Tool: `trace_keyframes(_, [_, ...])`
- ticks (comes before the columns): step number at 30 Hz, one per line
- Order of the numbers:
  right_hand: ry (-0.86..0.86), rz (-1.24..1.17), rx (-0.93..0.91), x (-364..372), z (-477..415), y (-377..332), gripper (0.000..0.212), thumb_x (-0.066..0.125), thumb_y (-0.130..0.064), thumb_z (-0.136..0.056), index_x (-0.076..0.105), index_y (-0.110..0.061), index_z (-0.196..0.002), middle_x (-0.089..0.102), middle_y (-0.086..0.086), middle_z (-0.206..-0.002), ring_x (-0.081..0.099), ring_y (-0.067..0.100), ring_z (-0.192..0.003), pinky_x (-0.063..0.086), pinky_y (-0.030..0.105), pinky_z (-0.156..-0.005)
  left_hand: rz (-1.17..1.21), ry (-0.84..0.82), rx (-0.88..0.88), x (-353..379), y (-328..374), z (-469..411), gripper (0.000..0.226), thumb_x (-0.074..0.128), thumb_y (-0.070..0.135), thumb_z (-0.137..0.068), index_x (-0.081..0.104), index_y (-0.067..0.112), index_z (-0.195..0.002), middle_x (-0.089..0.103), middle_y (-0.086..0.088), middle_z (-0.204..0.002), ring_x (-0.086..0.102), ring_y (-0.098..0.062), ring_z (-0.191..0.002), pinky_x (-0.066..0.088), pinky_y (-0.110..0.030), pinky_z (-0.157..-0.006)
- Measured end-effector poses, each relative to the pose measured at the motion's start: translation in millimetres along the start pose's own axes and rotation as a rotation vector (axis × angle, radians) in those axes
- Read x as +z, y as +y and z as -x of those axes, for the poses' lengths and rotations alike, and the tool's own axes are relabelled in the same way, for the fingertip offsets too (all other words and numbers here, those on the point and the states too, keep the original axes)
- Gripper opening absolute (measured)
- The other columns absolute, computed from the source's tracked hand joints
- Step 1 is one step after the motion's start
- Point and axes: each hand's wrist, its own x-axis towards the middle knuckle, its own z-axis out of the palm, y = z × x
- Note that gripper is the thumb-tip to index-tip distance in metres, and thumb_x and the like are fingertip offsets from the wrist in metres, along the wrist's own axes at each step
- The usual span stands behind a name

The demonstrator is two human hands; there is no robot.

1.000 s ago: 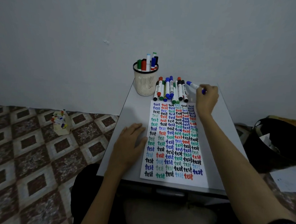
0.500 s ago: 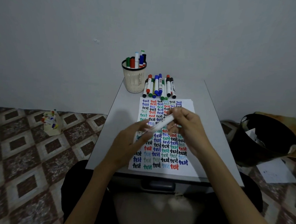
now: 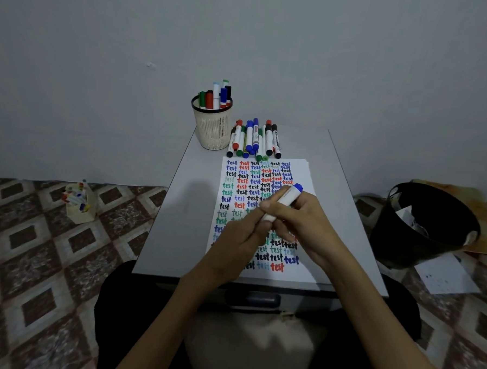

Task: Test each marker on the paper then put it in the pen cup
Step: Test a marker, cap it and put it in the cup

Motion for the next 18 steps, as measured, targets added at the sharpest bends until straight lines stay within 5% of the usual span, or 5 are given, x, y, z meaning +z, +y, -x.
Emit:
trace_keyframes(3, [-0.007, -0.04, -0.011, -4.6, 2.1, -3.2, 0.01, 0.065, -0.005, -0.087, 0.06, 0.003, -0.086, 0.055, 0.011, -0.057, 0.04, 0.011, -0.036, 0.033, 0.021, -0.039, 0.071, 0.03, 0.004, 4.6, 6.2, 1.1, 0.025, 0.038, 0.028, -0.099, 0.055, 0.021, -0.117, 0.049, 0.01, -0.06, 0.045, 0.0, -0.051, 0.035, -0.011, -0.051])
trace_keyframes(7, [-0.074, 0.066, -0.085, -10.2, 7.1, -13.1, 0.011, 0.067, -0.009, -0.085, 0.062, 0.001, -0.085, 0.061, 0.016, -0.066, 0.044, 0.015, -0.04, 0.038, 0.026, -0.046, 0.251, 0.021, 0.009, 7.2, 11.2, 7.4, 0.021, 0.046, 0.028, -0.097, 0.051, 0.039, -0.115, 0.05, 0.015, -0.054, 0.042, 0.0, -0.048, 0.035, -0.01, -0.048])
trace_keyframes(13, [0.109, 0.017, -0.144, -23.1, 6.0, -11.5, 0.023, 0.078, -0.01, -0.073, 0.056, -0.007, -0.068, 0.058, 0.014, -0.067, 0.043, 0.017, -0.046, 0.033, 0.02, -0.038, -0.199, 0.081, 0.095, -4.9, -2.1, 3.5, 0.028, 0.039, 0.052, -0.093, 0.051, 0.039, -0.114, 0.054, 0.01, -0.066, 0.051, -0.008, -0.056, 0.039, -0.014, -0.054])
trace_keyframes(16, [0.218, -0.146, -0.126, -34.3, 11.5, -2.7, 0.022, 0.068, -0.009, -0.076, 0.048, -0.009, -0.067, 0.056, 0.004, -0.061, 0.044, 0.015, -0.044, 0.033, 0.021, -0.038, -0.384, 0.061, 0.085, -18.4, -23.1, 3.0, 0.029, 0.044, 0.035, -0.094, 0.055, 0.028, -0.12, 0.059, 0.009, -0.087, 0.053, -0.008, -0.078, 0.046, -0.027, -0.071])
trace_keyframes(18, [0.214, -0.212, -0.078, -34.9, 19.8, 5.7, 0.006, 0.059, -0.01, -0.083, 0.057, -0.005, -0.082, 0.068, 0.011, -0.078, 0.064, 0.022, -0.06, 0.048, 0.024, -0.045, -0.479, -0.001, 0.1, -21.3, -39.2, 5.8, 0.032, 0.044, 0.029, -0.092, 0.057, 0.022, -0.12, 0.058, 0.005, -0.103, 0.05, -0.012, -0.094, 0.041, -0.03, -0.08])
